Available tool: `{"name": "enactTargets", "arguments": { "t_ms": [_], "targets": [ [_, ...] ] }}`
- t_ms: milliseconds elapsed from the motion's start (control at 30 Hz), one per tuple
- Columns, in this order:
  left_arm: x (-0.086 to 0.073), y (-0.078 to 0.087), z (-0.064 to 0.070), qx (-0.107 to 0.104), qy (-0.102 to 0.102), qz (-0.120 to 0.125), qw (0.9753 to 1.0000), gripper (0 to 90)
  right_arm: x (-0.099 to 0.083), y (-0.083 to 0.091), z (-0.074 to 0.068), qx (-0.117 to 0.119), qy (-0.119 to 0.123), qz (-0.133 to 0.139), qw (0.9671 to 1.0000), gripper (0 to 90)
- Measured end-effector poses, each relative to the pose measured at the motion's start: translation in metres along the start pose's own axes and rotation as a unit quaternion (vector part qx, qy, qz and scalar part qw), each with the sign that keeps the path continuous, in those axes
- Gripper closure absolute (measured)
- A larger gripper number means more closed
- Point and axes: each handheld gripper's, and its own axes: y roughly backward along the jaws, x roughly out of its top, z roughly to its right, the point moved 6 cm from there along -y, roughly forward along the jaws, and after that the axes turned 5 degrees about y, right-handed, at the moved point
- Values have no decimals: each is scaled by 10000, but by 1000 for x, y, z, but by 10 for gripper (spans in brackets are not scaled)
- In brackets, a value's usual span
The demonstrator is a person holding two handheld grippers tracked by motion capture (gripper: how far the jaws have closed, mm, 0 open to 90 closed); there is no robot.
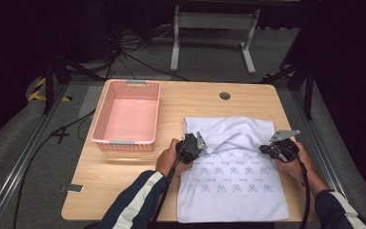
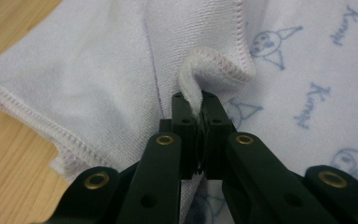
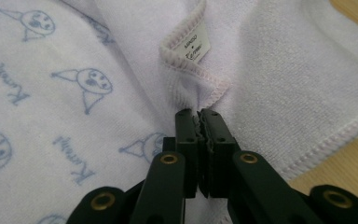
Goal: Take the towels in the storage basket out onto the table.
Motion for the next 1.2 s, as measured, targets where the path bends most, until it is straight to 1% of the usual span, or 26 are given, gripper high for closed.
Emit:
{"name": "enactTargets", "arguments": {
  "t_ms": [133,200,233,267,300,333,367,433,467,500,533,567,600,667,767,800,833,867,933,967,1000,1033,1100,1133,1167,1200],
  "targets": [
    [1,7,-5,-135,208,180,9995,866,1,-2,4,105,-37,83,9999,857],
    [5,21,-7,-131,267,397,9988,865,3,4,4,210,-82,298,9993,855],
    [9,31,-8,-179,373,590,9974,864,5,10,4,221,-84,409,9989,854],
    [12,41,-9,-166,406,728,9964,864,7,17,4,235,-100,535,9982,853],
    [15,53,-10,-102,381,843,9957,864,11,24,4,312,-98,747,9967,853],
    [18,64,-11,-67,398,1043,9937,864,14,33,3,387,-84,914,9950,853],
    [20,77,-13,-39,387,1183,9922,864,17,41,3,344,-69,1018,9942,853],
    [21,100,-14,-42,381,1410,9893,863,23,59,2,438,-49,1361,9897,853],
    [21,110,-14,34,355,1495,9881,862,25,68,1,439,-29,1476,9881,853],
    [20,120,-12,-31,370,1599,9864,862,27,76,-1,491,8,1577,9863,853],
    [17,129,-9,-81,291,1668,9855,862,29,85,-5,594,92,1677,9840,853],
    [13,136,-4,-47,238,1679,9855,861,29,92,-11,661,214,1745,9822,853],
    [9,141,1,-84,152,1644,9862,862,28,99,-16,690,335,1749,9816,853],
    [-3,148,13,-211,46,1555,9876,860,21,111,-27,891,545,1721,9795,852],
    [-26,151,38,-581,-113,1307,9897,860,2,121,-43,1154,787,1544,9781,852],
    [-34,149,47,-666,-188,1175,9907,860,-5,123,-48,1253,859,1427,9780,852],
    [-42,147,55,-833,-193,1031,9910,860,-13,125,-54,1383,918,1327,9772,851],
    [-50,143,64,-994,-168,908,9908,860,-20,124,-60,1502,964,1242,9761,851],
    [-65,133,79,-1174,-308,601,9908,859,-36,119,-73,1730,1099,904,9746,850],
    [-72,127,84,-1195,-428,400,9911,857,-43,115,-80,1838,1204,736,9728,850],
    [-78,121,87,-1137,-554,217,9917,856,-49,111,-86,1944,1246,584,9712,849],
    [-81,116,89,-1140,-680,107,9911,854,-54,107,-91,2020,1293,452,9698,848],
    [-87,108,91,-1151,-802,-148,9900,851,-62,100,-100,2157,1384,205,9664,847],
    [-88,105,90,-1188,-890,-196,9887,849,-65,96,-103,2172,1439,70,9654,845],
    [-89,104,90,-1326,-888,-242,9869,847,-67,93,-105,2196,1515,-15,9637,844],
    [-92,102,90,-1383,-915,-337,9856,845,-68,93,-107,2232,1577,-59,9619,843]
  ]
}}
